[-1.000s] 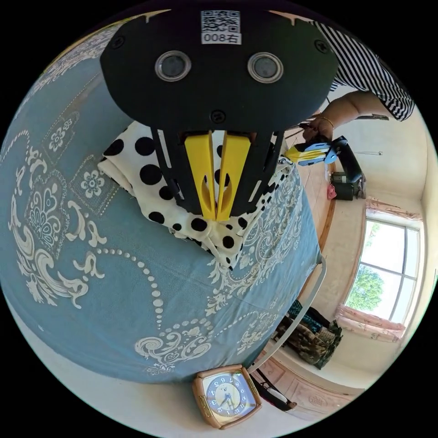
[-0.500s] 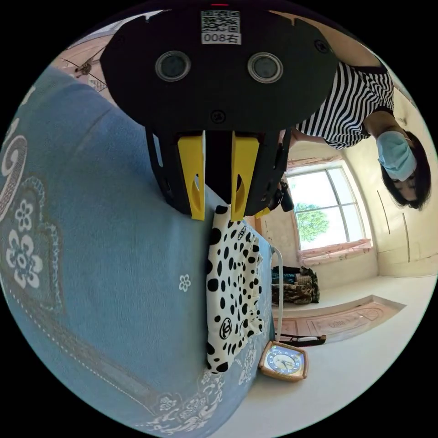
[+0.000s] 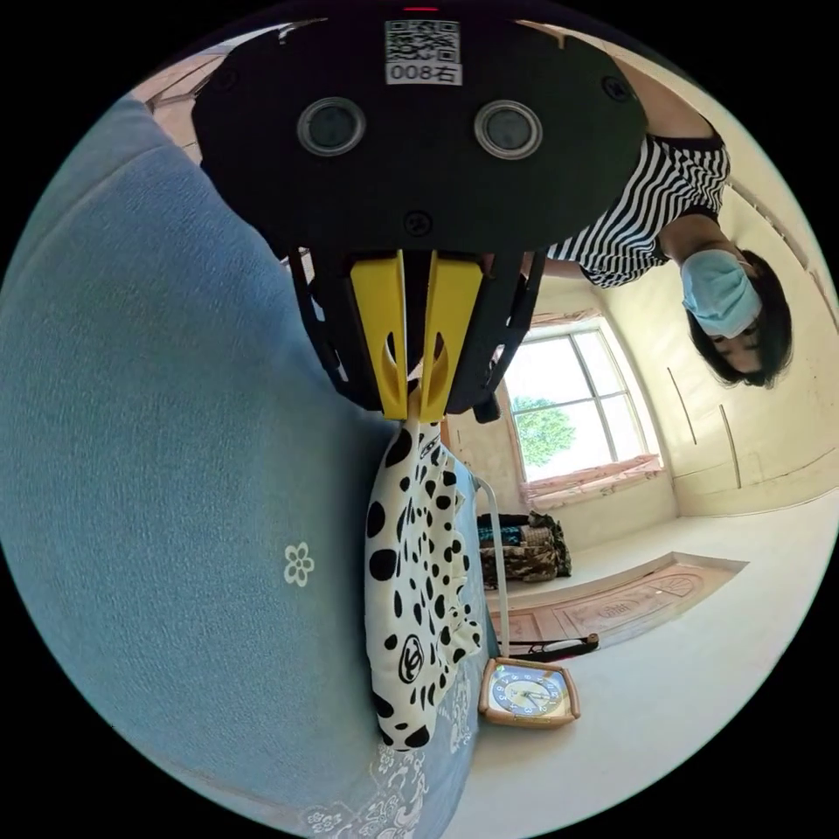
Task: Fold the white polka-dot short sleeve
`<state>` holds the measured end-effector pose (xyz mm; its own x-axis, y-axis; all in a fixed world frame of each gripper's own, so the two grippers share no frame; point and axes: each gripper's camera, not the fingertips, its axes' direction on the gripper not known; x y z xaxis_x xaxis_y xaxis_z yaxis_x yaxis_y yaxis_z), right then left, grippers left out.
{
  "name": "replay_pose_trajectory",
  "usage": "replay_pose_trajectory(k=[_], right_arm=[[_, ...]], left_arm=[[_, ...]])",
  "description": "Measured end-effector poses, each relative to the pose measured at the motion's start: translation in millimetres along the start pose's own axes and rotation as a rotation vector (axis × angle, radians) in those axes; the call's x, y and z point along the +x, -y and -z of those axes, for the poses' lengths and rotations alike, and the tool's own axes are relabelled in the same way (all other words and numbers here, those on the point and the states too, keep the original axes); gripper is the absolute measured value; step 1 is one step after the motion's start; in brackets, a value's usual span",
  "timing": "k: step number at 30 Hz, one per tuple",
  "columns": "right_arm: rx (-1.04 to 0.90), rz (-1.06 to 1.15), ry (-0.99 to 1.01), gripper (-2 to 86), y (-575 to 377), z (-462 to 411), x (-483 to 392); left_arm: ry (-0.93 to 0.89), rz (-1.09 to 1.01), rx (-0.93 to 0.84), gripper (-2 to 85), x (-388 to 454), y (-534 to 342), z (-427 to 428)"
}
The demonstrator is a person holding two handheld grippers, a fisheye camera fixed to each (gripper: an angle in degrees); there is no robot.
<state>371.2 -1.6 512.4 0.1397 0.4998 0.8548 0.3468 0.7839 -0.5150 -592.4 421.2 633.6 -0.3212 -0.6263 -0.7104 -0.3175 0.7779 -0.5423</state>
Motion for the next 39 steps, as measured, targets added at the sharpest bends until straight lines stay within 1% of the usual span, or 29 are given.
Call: replay_pose_trajectory(k=[4, 7, 11, 19, 24, 30, 35, 39], right_arm=[[0.008, 0.037, 0.043, 2.1, -21.4, 16.0, -9.4], [0.009, 0.055, 0.053, 2.0, -36.0, 25.0, -15.3], [0.015, 0.061, 0.048, 2.0, -55.2, 35.0, -18.9], [0.027, 0.067, 0.064, 2.0, -104.5, 53.9, -25.7], [0.038, 0.064, 0.057, 2.0, -136.9, 65.3, -30.5], [0.055, 0.049, 0.056, 1.9, -188.9, 78.9, -35.7], [0.081, 0.043, 0.061, 1.9, -249.4, 93.5, -46.8], [0.123, 0.075, 0.085, 1.9, -313.2, 107.2, -66.7]], left_arm=[[-0.125, 0.127, 0.098, 12.1, -28.8, -3.5, 16.2], [-0.177, 0.171, 0.166, 12.1, -41.5, -5.5, 22.9], [-0.189, 0.188, 0.19, 11.4, -47.6, -6.2, 19.8], [-0.211, 0.226, 0.298, 8.0, -59.2, -17.5, 3.9], [-0.177, 0.244, 0.35, 5.0, -62.9, -28.0, -9.5], [-0.121, 0.218, 0.33, 3.3, -52.6, -54.5, -33.6], [-0.121, 0.181, 0.303, 2.9, -33.9, -90.9, -54.5], [-0.156, 0.108, 0.282, 2.8, -10.1, -121.3, -73.7]])
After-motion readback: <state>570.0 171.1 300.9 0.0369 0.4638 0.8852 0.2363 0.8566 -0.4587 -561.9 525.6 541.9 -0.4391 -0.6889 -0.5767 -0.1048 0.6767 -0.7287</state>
